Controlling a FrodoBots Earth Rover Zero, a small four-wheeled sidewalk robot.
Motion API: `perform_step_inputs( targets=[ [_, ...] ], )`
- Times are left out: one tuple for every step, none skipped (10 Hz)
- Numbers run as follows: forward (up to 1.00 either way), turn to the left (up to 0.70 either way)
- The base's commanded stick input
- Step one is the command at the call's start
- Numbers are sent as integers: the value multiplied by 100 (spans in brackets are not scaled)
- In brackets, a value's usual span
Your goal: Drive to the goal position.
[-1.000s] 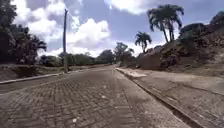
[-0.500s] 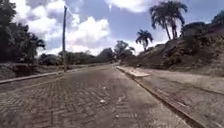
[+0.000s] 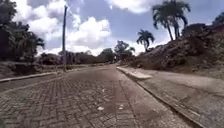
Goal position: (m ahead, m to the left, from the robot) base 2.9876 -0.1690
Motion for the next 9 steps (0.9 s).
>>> perform_step_inputs(
  targets=[
    [70,0],
    [70,0],
    [70,0],
    [70,0],
    [70,0],
    [70,0],
    [70,0],
    [70,0],
    [70,0]
  ],
)
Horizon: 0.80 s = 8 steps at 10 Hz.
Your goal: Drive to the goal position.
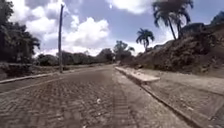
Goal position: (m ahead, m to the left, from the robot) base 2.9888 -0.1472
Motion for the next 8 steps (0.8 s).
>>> perform_step_inputs(
  targets=[
    [70,0],
    [70,0],
    [70,0],
    [70,0],
    [70,0],
    [70,0],
    [70,0],
    [70,0]
  ],
)
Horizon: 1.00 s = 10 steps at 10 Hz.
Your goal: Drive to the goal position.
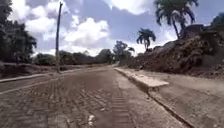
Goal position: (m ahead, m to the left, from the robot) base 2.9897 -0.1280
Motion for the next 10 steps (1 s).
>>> perform_step_inputs(
  targets=[
    [70,0],
    [70,0],
    [70,0],
    [70,0],
    [70,0],
    [70,0],
    [70,0],
    [70,0],
    [70,0],
    [70,0]
  ],
)
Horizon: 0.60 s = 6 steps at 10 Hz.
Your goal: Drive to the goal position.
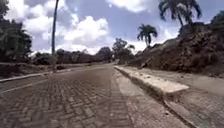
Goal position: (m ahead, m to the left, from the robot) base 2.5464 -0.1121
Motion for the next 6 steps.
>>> perform_step_inputs(
  targets=[
    [70,0],
    [70,0],
    [70,0],
    [70,0],
    [70,0],
    [70,0]
  ],
)
